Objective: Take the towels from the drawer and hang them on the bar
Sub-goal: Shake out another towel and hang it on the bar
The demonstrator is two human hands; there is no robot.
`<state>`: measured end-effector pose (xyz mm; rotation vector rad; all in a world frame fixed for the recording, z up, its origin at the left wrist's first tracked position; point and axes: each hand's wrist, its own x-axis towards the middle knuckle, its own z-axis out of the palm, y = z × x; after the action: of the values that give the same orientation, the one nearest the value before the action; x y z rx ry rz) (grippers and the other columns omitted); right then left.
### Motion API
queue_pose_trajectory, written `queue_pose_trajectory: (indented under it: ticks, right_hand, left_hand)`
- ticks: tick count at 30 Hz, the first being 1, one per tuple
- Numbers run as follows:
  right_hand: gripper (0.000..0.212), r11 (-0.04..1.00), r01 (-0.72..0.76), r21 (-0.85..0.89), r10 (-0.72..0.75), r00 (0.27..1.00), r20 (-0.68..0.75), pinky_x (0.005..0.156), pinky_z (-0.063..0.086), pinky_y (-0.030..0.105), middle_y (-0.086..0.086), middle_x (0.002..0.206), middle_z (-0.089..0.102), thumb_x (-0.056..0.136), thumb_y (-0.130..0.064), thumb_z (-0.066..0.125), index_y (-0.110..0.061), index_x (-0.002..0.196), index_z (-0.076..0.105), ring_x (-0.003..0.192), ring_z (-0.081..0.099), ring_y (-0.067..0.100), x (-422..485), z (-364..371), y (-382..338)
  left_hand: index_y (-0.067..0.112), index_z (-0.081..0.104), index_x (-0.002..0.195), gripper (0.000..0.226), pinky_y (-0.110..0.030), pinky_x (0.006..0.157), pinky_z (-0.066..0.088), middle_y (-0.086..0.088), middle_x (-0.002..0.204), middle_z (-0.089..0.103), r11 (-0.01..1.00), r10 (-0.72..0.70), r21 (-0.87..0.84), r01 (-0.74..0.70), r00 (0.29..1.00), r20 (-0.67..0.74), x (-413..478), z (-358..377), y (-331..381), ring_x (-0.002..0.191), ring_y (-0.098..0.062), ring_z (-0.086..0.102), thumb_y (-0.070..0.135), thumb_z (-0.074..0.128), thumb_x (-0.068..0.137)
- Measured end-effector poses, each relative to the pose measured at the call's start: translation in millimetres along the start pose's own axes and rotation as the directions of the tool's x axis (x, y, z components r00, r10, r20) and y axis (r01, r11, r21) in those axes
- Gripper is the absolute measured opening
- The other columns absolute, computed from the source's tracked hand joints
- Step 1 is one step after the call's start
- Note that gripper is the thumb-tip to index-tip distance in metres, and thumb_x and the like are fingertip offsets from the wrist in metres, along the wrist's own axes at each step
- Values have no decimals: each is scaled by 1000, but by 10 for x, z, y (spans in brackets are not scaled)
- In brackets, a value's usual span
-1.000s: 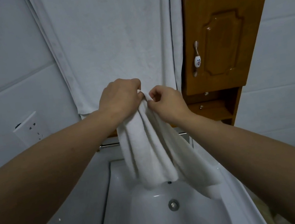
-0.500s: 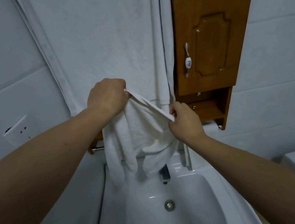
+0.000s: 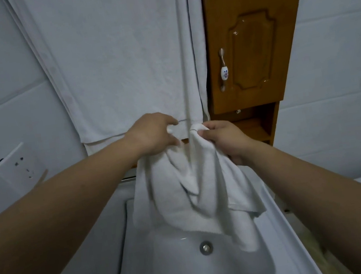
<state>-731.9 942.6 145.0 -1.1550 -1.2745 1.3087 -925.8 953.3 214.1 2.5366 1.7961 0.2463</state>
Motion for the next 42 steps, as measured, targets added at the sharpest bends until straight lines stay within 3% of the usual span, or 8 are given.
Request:
queue_pose_trajectory:
  ticks: [9, 16, 19, 23, 27, 31, 35, 42]
  right_hand:
    - [34, 990, -98, 97, 73, 970, 234, 104, 47, 55, 32, 118, 66, 94, -13, 64, 10, 119, 65, 113, 64, 43, -22, -67, -48]
    - [29, 990, -108, 89, 90, 979, 180, 85, 59, 42, 26, 104, 70, 91, -7, 66, 12, 113, 65, 93, 69, 34, -25, -195, -57]
    - [23, 993, -44, -111, 55, 994, 98, 81, 54, 43, 16, 97, 68, 86, -8, 72, -2, 108, 68, 88, 65, 30, 24, -257, -45]
    - [10, 760, 126, -638, -228, 970, -79, 70, 52, 29, -3, 89, 66, 86, -21, 73, -21, 93, 65, 79, 61, 13, 21, -155, 30]
    - [6, 714, 206, -669, -447, 870, -210, 61, 42, 21, -9, 80, 61, 92, -25, 68, -24, 89, 63, 73, 57, 6, 15, -66, 114]
    - [17, 753, 213, -623, -495, 806, -323, 57, 44, 24, -7, 74, 60, 91, -34, 71, -23, 84, 58, 68, 56, 8, 32, 37, 220]
    - [22, 843, 197, -500, -436, 795, -421, 59, 48, 28, -6, 71, 60, 89, -35, 71, -20, 79, 58, 65, 56, 10, 84, 119, 226]
    - [27, 841, 293, -455, -404, 899, -168, 86, 58, 28, -14, 105, 71, 93, -31, 67, -25, 119, 69, 93, 65, 1, 58, 270, 280]
  left_hand:
    - [23, 73, 109, 52, -25, 76, 44, 6, 97, 65, 974, 4, -226, 6, 999, 40, 11, 125, 393, 96, -15, 60, 53, 82, 68]
    - [24, 61, 71, 37, -25, 53, 33, 6, 74, 59, 999, 35, -37, -36, 999, -18, 110, 169, 401, 72, -12, 54, 58, 76, 73]
    - [27, 53, 66, 36, -26, 51, 29, 7, 72, 55, 1000, 24, -16, -25, 999, -25, 147, 146, 360, 68, -11, 50, 56, 73, 77]
    - [19, 69, 77, 36, -28, 55, 33, 4, 73, 59, 993, 4, -114, -5, 1000, -7, 220, 93, 282, 77, -16, 57, 56, 70, 81]
    - [13, 68, 66, 43, -28, 53, 33, -2, 62, 53, 962, -20, -271, 26, 999, 26, 251, 50, 225, 62, -17, 49, 53, 70, 82]
    - [0, 69, 76, 49, -26, 50, 28, -6, 63, 42, 885, -80, -452, 111, 993, 86, 251, -64, 195, 58, -17, 39, 48, 70, 85]
    - [12, 69, 69, 38, -16, 37, 30, 7, 48, 45, 852, -81, -502, 149, 985, 155, 232, -112, 192, 42, -6, 41, 46, 70, 87]
    - [15, 78, 78, 28, -24, 77, 54, 3, 76, 75, 714, -35, -678, 175, 976, 216, 210, -76, 71, 79, -10, 70, 42, 77, 83]
